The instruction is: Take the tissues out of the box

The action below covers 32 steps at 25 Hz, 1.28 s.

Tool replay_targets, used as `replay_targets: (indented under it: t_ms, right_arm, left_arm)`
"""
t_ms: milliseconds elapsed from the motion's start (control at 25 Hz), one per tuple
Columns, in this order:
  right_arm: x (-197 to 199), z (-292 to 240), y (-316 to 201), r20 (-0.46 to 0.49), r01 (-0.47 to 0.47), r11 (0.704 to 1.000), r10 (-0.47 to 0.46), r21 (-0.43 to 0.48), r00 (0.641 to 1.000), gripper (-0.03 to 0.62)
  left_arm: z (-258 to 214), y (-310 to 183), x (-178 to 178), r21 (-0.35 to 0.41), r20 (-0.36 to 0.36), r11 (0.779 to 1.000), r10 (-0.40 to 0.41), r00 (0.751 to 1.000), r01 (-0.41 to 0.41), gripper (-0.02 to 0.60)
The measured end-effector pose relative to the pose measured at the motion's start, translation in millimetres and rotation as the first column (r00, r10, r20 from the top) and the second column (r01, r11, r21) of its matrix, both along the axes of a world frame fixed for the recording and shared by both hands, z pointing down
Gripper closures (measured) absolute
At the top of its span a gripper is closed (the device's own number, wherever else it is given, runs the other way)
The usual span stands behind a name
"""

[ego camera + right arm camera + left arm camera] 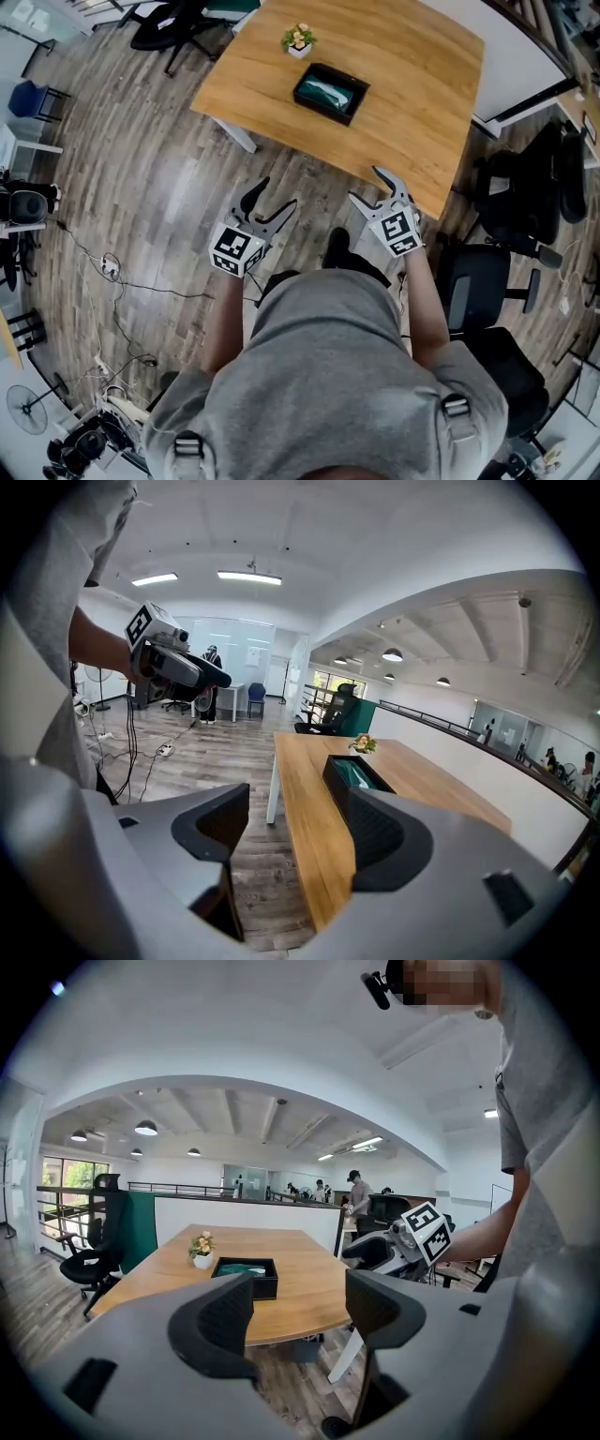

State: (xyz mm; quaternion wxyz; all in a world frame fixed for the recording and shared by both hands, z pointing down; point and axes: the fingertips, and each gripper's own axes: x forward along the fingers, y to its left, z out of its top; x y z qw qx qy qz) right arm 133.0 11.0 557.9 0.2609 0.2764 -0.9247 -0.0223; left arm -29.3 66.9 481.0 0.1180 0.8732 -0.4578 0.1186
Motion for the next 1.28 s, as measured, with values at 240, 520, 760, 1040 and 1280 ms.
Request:
replay_targets:
  t_ms: [240, 520, 760, 1040, 1280]
  right_arm:
    - [16.2, 4.2, -32.0, -0.006, 0.043, 0.999, -0.043, 0.0, 0.999, 0.261]
    - [38.9, 9.9, -64.2, -0.025, 0.064, 0.998, -0.064, 0.014, 0.998, 0.261]
    - [49.7, 12.7, -76.5, -0.028, 0.057, 0.998, -0.057, 0.007, 0.998, 0.261]
    - [47.7, 13.4, -84.0, -0.05, 0.066, 0.998, -0.065, 0.004, 0.997, 0.261]
    - [46.4, 20.0, -97.0, -0.063, 0.046, 0.999, -0.046, -0.005, 0.997, 0.261]
  left_arm:
    - [-0.4, -32.9, 17.8, 0.006, 0.014, 0.999, -0.037, 0.999, 0.037, 0.268]
    - [2.6, -62.9, 40.6, 0.016, 0.013, 0.998, -0.053, 0.999, 0.053, 0.268]
    - [4.1, -75.9, 56.2, 0.009, 0.017, 0.999, -0.036, 0.999, 0.036, 0.268]
    - [6.8, -91.9, 47.8, 0.001, 0.005, 0.999, -0.048, 0.999, 0.048, 0.268]
    - [10.3, -108.5, 43.6, -0.001, -0.003, 1.0, -0.026, 1.0, 0.026, 0.268]
